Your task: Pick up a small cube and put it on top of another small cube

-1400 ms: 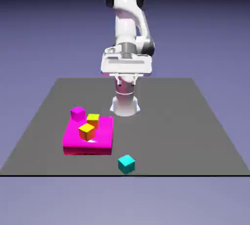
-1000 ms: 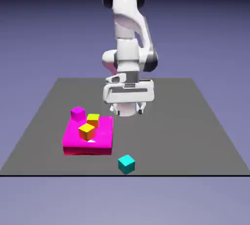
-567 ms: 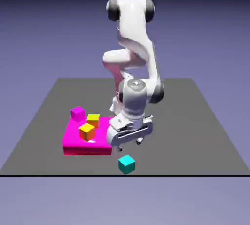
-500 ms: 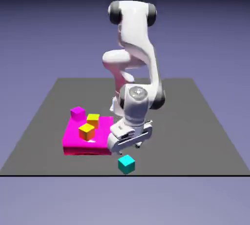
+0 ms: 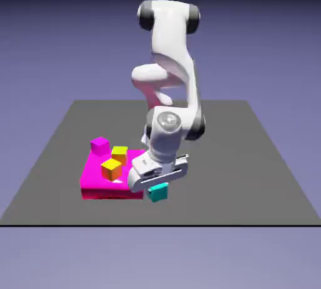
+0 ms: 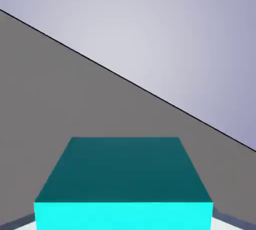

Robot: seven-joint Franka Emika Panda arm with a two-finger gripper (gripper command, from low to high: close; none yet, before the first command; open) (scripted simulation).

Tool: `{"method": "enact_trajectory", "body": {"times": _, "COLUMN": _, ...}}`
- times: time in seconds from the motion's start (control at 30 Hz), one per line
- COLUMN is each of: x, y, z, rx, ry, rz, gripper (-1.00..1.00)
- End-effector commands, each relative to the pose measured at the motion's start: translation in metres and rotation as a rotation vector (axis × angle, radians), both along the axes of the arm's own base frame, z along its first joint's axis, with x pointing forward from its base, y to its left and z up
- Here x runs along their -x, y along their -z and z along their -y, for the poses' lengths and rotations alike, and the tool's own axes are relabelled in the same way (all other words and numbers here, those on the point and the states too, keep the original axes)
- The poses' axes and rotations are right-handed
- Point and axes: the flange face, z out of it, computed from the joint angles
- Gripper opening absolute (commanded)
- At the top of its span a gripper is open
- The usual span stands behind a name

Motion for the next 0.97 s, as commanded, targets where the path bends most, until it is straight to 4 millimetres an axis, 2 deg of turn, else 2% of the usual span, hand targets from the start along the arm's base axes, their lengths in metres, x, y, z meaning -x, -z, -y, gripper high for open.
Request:
{"method": "enact_trajectory", "body": {"times": 0.0, "x": 0.008, "y": -0.01, "z": 0.012, "rx": 0.007, "ry": 0.064, "rz": 0.007, "gripper": -1.0}}
{"method": "enact_trajectory", "body": {"times": 0.17, "x": 0.053, "y": -0.049, "z": 0.068, "rx": 0.016, "ry": 0.386, "rz": 0.03, "gripper": -1.0}}
{"method": "enact_trajectory", "body": {"times": 0.3, "x": 0.096, "y": -0.071, "z": 0.102, "rx": 0.005, "ry": 0.637, "rz": 0.035, "gripper": -1.0}}
{"method": "enact_trajectory", "body": {"times": 0.43, "x": 0.141, "y": -0.084, "z": 0.128, "rx": -0.019, "ry": 0.88, "rz": 0.025, "gripper": -1.0}}
{"method": "enact_trajectory", "body": {"times": 0.57, "x": 0.186, "y": -0.089, "z": 0.144, "rx": -0.055, "ry": 1.108, "rz": -0.002, "gripper": -1.0}}
{"method": "enact_trajectory", "body": {"times": 0.63, "x": 0.188, "y": -0.089, "z": 0.144, "rx": -0.057, "ry": 1.118, "rz": -0.004, "gripper": -1.0}}
{"method": "enact_trajectory", "body": {"times": 0.8, "x": 0.195, "y": -0.024, "z": 0.136, "rx": -0.058, "ry": 1.118, "rz": -0.004, "gripper": -1.0}}
{"method": "enact_trajectory", "body": {"times": 0.83, "x": 0.196, "y": -0.02, "z": 0.136, "rx": -0.057, "ry": 1.118, "rz": -0.003, "gripper": -1.0}}
{"method": "enact_trajectory", "body": {"times": 0.87, "x": 0.196, "y": -0.02, "z": 0.136, "rx": -0.057, "ry": 1.118, "rz": -0.003, "gripper": 1.0}}
{"method": "enact_trajectory", "body": {"times": 0.9, "x": 0.196, "y": -0.02, "z": 0.136, "rx": -0.057, "ry": 1.118, "rz": -0.003, "gripper": 1.0}}
{"method": "enact_trajectory", "body": {"times": 0.93, "x": 0.193, "y": -0.033, "z": 0.137, "rx": -0.059, "ry": 1.117, "rz": -0.004, "gripper": 1.0}}
